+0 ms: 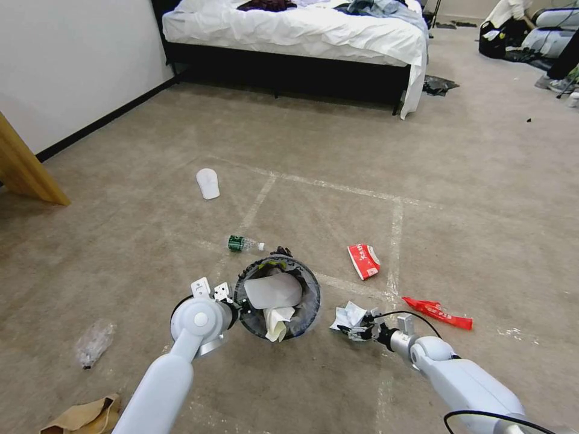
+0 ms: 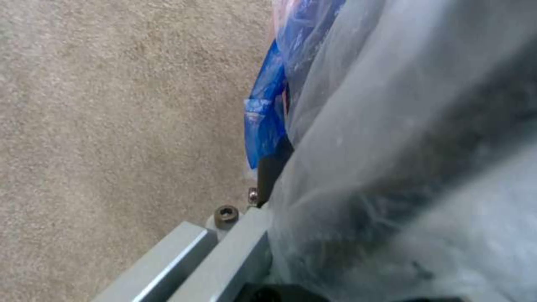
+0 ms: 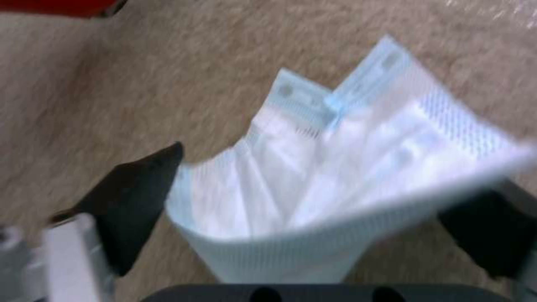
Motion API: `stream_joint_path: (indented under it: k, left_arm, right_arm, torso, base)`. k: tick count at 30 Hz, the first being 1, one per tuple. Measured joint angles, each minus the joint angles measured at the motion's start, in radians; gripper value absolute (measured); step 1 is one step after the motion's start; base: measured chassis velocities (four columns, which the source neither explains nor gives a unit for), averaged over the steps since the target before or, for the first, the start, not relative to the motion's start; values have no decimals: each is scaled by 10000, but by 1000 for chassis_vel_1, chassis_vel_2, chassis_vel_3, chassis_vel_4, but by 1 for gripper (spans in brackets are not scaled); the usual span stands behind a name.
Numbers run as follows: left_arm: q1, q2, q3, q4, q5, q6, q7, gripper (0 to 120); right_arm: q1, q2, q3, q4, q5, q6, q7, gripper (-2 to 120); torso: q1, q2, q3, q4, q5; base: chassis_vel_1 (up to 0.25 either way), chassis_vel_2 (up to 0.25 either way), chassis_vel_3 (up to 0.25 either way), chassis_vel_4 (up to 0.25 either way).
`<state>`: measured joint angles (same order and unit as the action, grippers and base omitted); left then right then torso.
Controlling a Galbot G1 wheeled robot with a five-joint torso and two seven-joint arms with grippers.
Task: Pick up the trash bin and place the garbage on the floor into it.
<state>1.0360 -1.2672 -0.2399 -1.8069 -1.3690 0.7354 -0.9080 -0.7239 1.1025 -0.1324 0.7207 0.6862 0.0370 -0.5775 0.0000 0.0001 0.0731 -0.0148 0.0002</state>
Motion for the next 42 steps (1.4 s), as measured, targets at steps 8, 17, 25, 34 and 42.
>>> stream_joint_path:
  k: [8,17,25,34,42]
  left_arm:
    - [-35,8,6,21,33,0,39,0]
    - [5,78,9,-14,43,0,41,0]
    - [82,110,17,-132,85,0,42,0]
    - [176,139,81,-275,182,0,38,0]
    - [170,331,128,-533,-217,0,-194,0]
  right_arm:
    - [44,46,37,5,-103,120,162,67]
    - [-219,-63,120,382,-109,125,319,36]
    - [-426,-129,168,719,-40,205,498,1]
    - [-795,-593,427,1409,141,255,729,0]
    - [-1646,-1663,1021,3086,402,278,946,0]
  torso:
    - [0,0,2,0,1]
    - [0,-1,2,1,2]
    - [0,-1,2,0,0]
    - [0,-1,2,-2,-2]
    - [0,-1,1,-2,-3]
  base:
    - [0,0,0,0]
    - [0,0,0,0]
    - [0,0,0,0]
    - [0,0,0,0]
    - [0,0,0,0]
